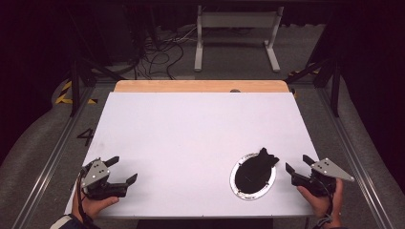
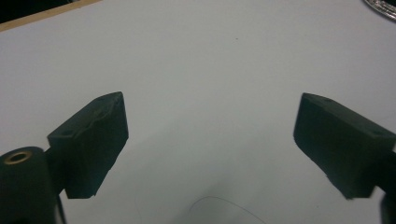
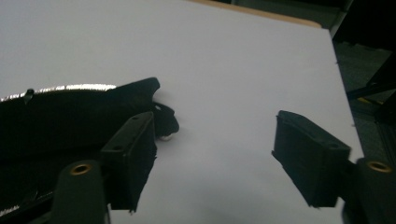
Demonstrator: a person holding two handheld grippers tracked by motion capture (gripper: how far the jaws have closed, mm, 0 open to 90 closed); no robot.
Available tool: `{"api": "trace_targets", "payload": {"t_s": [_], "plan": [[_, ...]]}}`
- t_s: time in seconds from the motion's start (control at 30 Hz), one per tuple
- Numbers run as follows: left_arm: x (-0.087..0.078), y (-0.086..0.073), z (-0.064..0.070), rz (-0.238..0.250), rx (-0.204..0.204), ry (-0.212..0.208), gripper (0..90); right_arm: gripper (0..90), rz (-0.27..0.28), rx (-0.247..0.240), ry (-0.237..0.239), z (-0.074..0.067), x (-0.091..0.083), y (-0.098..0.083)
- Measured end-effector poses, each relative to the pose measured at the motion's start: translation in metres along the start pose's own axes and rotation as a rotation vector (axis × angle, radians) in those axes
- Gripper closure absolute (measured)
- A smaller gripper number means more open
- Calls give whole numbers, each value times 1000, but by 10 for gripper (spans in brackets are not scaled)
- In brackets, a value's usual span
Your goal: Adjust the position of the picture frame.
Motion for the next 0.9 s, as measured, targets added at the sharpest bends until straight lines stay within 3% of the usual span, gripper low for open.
{"api": "trace_targets", "payload": {"t_s": [0.07, 0.17, 0.23, 0.37, 0.5, 0.63, 0.8, 0.9], "plan": [[2, -1, -1, -14, 8, 9, 194, 468, -37, -25, 35, -1, 1, -2], [1, -2, 0, -26, 20, 4, 246, 539, -55, -44, 57, -2, 2, -3], [0, -2, 2, -26, 38, -17, 338, 607, -75, -53, 84, -4, 4, -3], [1, -1, 7, -47, 72, -56, 567, 696, -135, -72, 90, -9, 10, -4], [4, 2, 13, -72, 104, -84, 767, 775, -154, -76, 118, -11, 15, -4], [7, 3, 17, -99, 115, -99, 840, 840, -189, -114, 166, -18, 18, -5], [8, 4, 19, -110, 129, -89, 838, 891, -222, -196, 240, -30, 18, -6], [10, 4, 19, -117, 136, -62, 822, 900, -222, -185, 260, -29, 18, -6]]}}
Point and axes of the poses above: each handheld gripper's, and its own axes: x roughly forward along the jaws, y roughly out of its top, z roughly to its right, the point moved 2 cm from there along x, roughly forward along the jaws, and after that the axes turned 12 degrees about -z, right-handed, at the moved point
